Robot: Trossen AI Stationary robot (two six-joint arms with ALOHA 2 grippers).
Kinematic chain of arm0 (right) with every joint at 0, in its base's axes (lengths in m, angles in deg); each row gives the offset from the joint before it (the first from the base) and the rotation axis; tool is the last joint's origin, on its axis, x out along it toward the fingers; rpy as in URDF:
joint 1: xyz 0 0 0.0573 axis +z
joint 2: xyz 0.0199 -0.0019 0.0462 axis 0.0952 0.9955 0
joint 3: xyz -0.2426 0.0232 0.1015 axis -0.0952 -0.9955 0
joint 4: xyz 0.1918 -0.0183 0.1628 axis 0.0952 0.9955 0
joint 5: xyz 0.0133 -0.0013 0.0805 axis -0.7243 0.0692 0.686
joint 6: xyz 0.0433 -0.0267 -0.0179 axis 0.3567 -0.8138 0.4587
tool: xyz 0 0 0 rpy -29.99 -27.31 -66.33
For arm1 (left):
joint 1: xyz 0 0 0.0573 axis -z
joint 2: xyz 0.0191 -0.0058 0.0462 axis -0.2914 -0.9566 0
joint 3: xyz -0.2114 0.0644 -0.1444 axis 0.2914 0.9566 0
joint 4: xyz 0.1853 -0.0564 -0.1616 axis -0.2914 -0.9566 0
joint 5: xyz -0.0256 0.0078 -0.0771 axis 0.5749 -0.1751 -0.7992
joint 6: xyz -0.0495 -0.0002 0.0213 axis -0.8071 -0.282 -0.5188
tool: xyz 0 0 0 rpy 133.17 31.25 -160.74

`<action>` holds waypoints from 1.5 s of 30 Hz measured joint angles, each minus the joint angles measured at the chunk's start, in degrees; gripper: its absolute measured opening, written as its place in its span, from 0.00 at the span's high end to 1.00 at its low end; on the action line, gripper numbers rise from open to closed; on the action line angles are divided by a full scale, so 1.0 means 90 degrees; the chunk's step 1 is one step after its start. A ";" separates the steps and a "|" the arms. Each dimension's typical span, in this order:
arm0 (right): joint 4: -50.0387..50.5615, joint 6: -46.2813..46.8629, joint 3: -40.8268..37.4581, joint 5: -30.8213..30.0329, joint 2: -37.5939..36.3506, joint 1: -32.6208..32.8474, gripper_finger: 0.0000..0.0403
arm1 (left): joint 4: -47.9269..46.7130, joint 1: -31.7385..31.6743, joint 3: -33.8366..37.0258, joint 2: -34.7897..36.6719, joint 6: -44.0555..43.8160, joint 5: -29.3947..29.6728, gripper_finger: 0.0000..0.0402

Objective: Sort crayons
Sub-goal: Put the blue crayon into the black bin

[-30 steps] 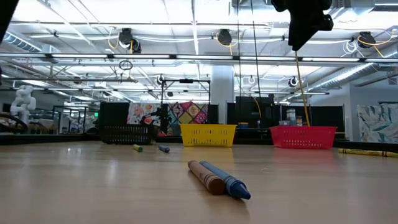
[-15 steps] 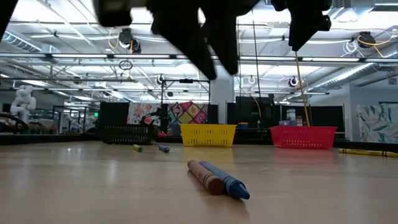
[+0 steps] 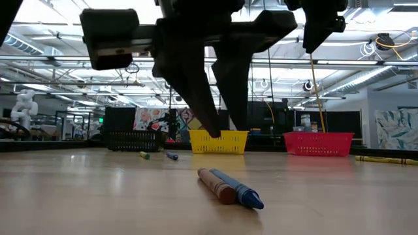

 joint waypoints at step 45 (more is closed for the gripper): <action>-0.0028 0.0189 0.0000 -0.0009 0.0000 0.0001 0.76 | 0.0658 -0.0065 0.0000 -0.0338 -0.0567 -0.0750 0.74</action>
